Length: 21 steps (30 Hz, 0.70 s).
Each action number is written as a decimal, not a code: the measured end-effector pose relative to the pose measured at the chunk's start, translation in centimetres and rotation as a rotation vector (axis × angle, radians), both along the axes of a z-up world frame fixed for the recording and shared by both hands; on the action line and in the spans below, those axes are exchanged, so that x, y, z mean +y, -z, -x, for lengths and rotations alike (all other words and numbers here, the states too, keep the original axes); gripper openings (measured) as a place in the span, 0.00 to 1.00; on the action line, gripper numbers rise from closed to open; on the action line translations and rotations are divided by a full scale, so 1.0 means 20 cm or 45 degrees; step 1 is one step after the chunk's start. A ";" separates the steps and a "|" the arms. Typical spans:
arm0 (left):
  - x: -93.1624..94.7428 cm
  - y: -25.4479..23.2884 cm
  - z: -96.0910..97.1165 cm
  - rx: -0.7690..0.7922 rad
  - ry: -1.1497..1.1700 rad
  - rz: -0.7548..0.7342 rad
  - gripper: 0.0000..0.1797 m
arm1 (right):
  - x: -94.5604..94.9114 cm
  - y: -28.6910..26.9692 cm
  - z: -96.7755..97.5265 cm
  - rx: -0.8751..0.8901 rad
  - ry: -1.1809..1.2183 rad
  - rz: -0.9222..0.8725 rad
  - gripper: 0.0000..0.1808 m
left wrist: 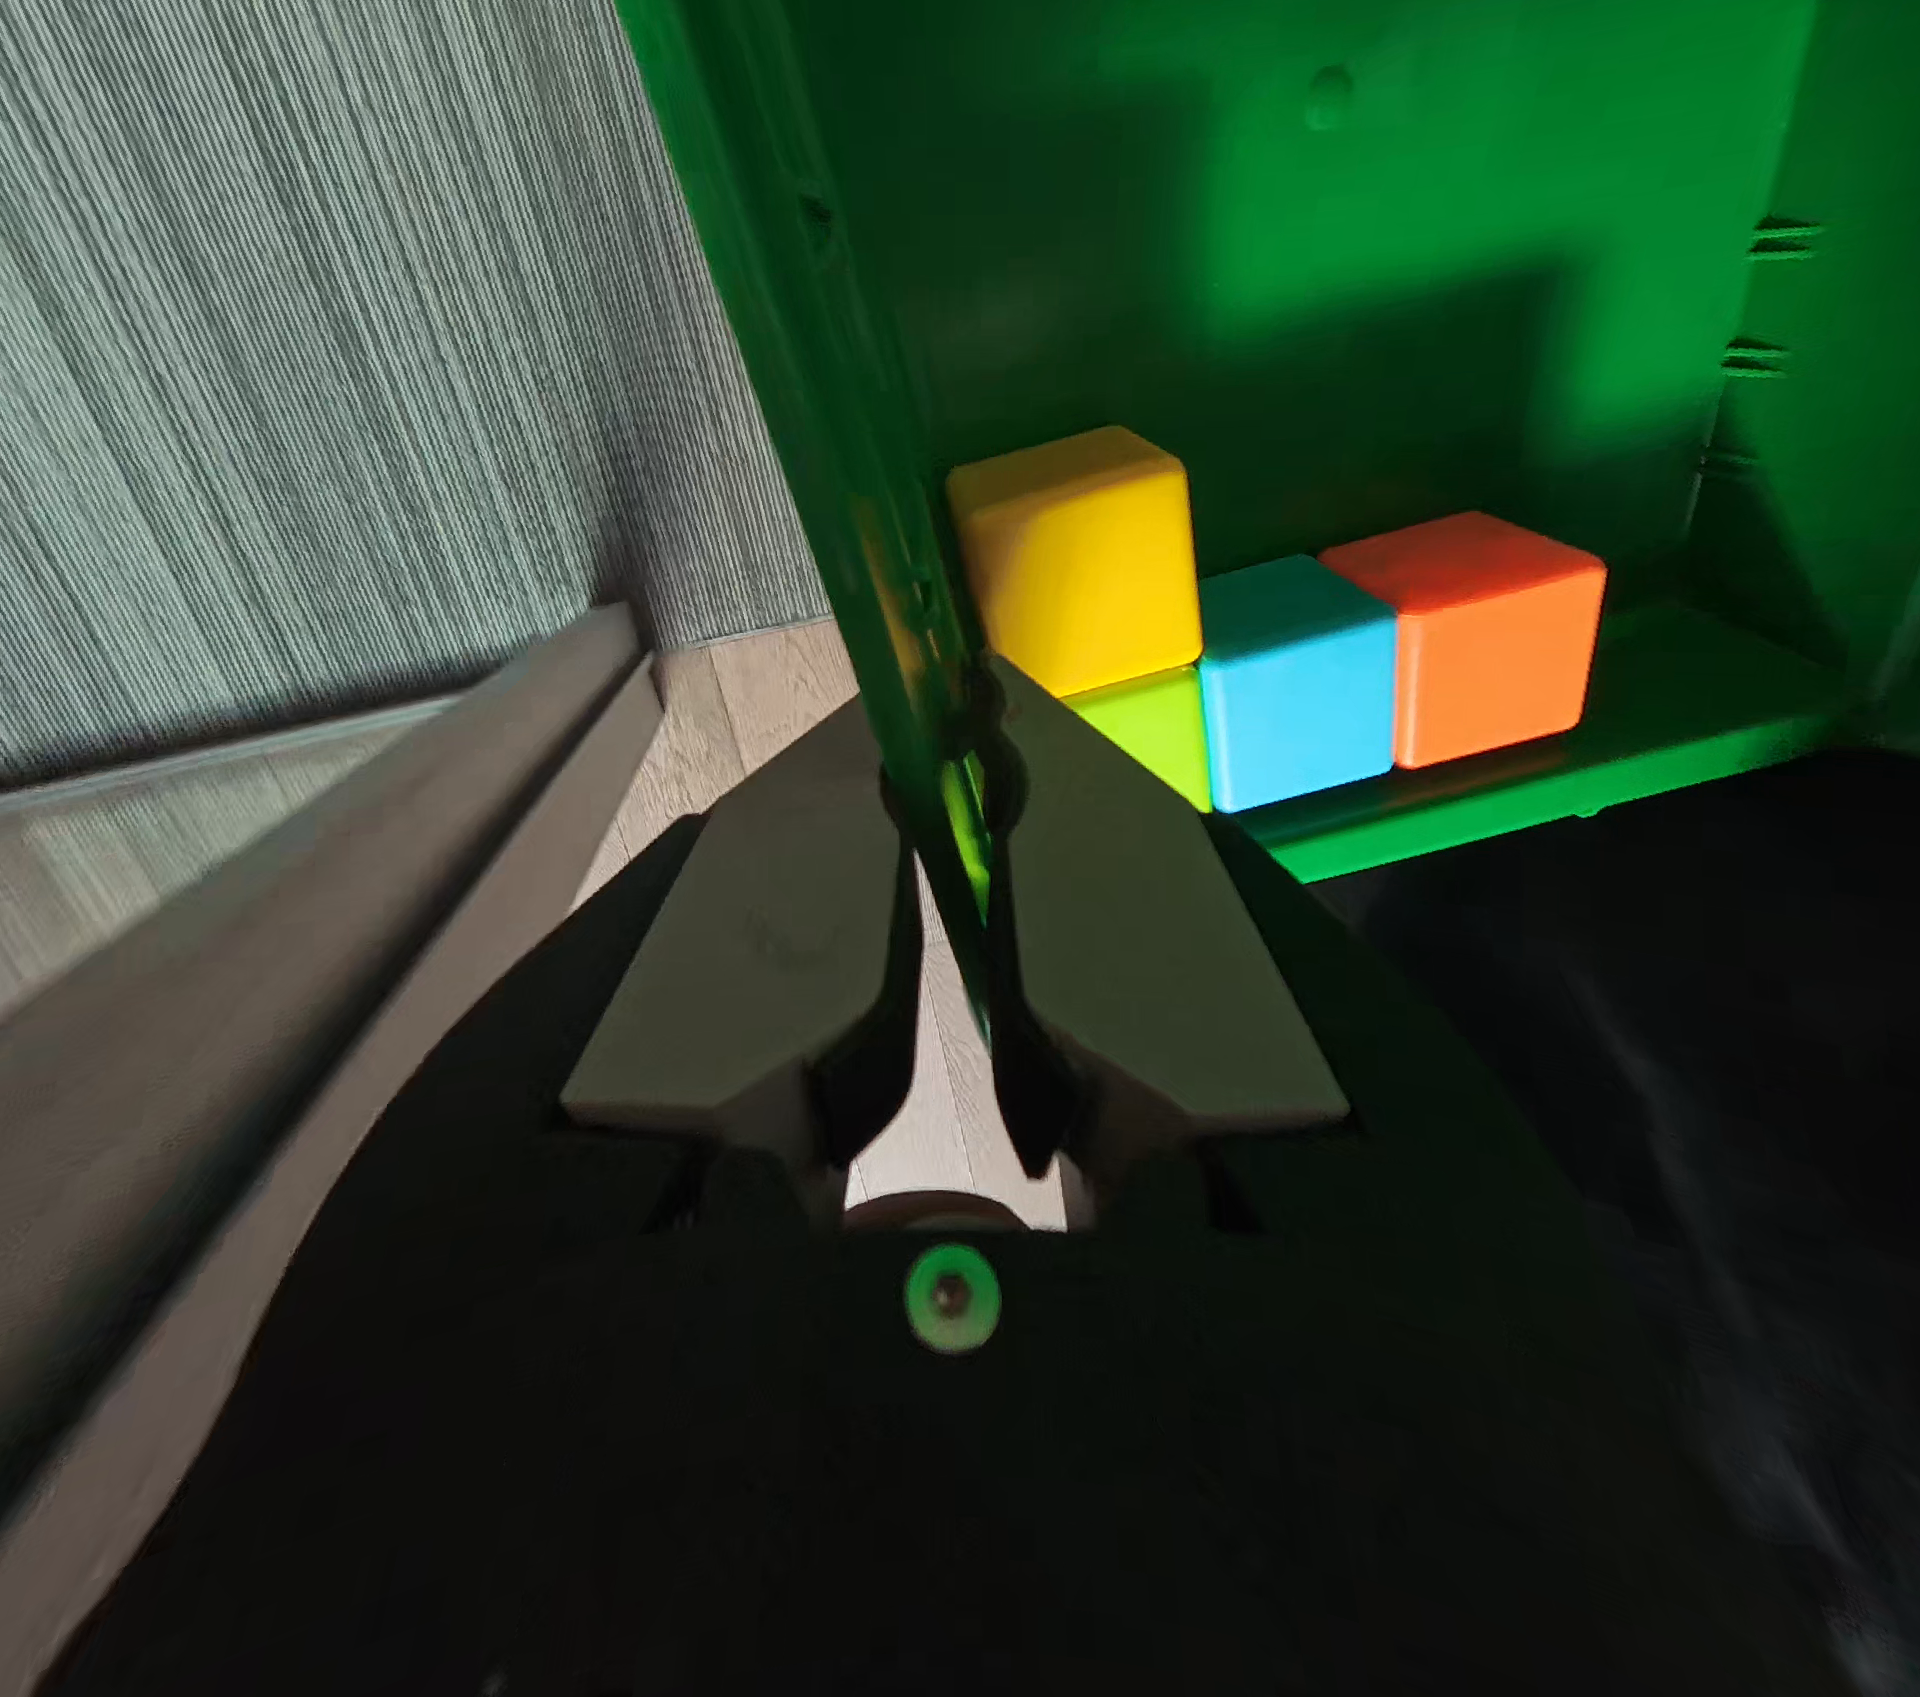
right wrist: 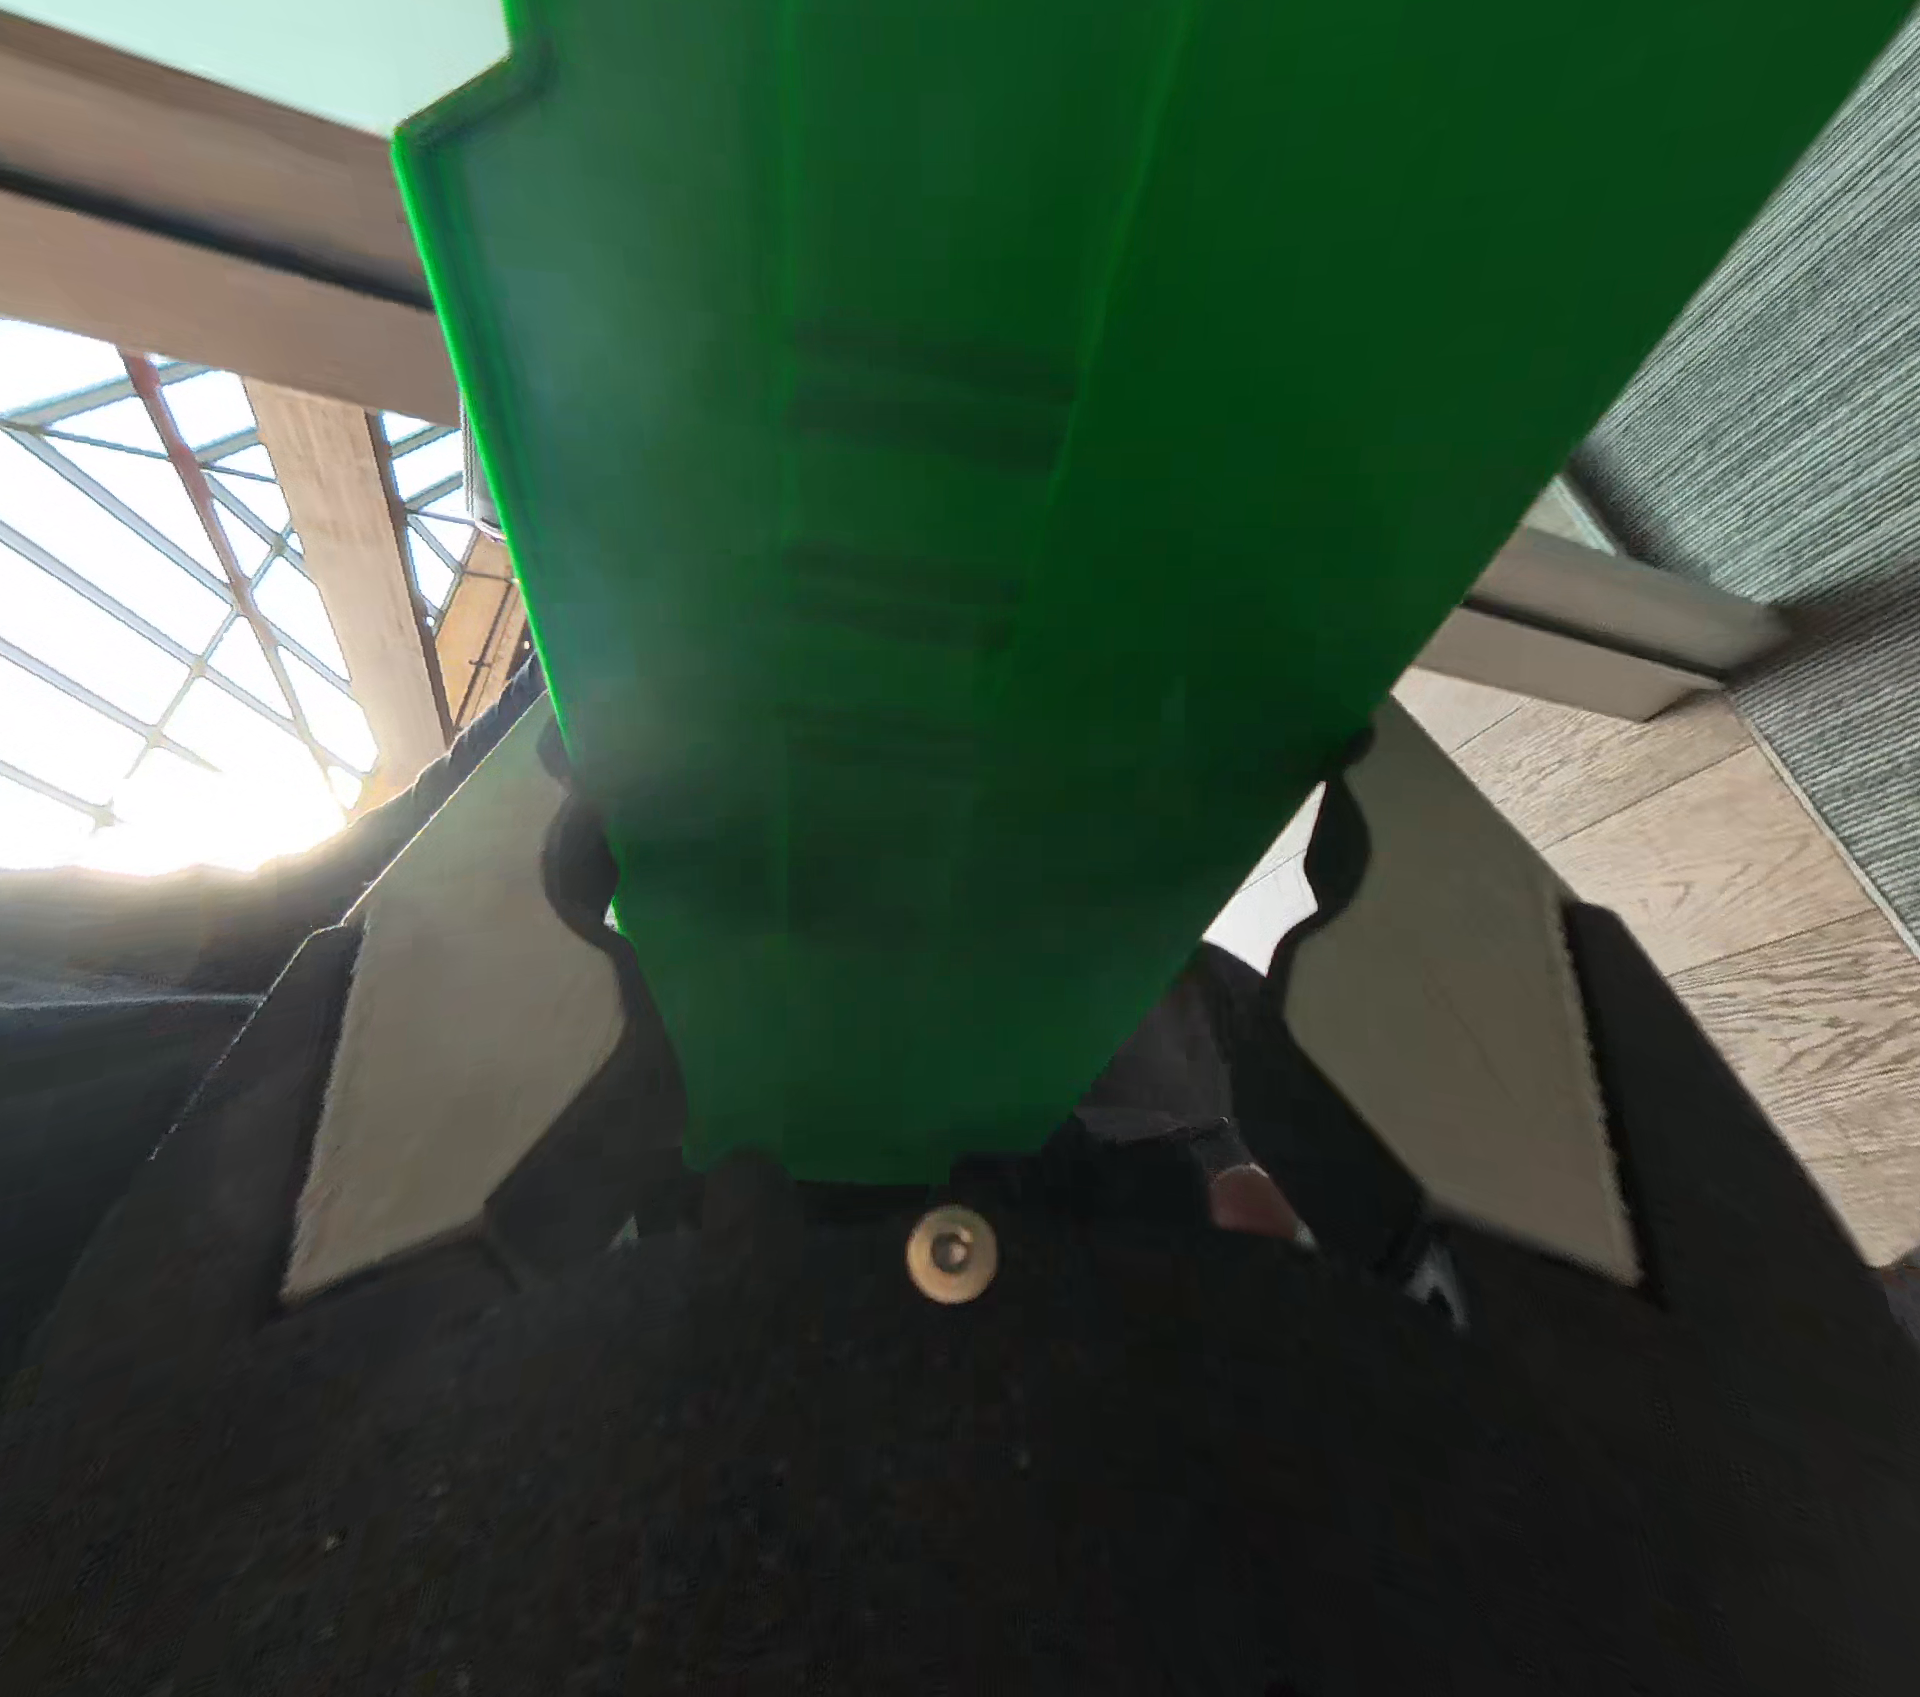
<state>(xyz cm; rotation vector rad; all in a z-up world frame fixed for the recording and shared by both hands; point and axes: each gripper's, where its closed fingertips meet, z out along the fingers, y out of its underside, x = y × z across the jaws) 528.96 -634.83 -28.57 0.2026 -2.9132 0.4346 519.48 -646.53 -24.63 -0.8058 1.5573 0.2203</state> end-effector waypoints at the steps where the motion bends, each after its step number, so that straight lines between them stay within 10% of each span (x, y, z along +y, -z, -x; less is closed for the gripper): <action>1: -0.11 0.00 -0.09 0.006 0.010 0.016 0.01 | -0.12 -0.02 -0.09 0.007 0.005 0.020 0.75; 21: -2.26 -0.12 -2.60 0.079 0.321 0.194 0.01 | -1.98 -0.13 -2.30 0.064 0.216 0.138 0.74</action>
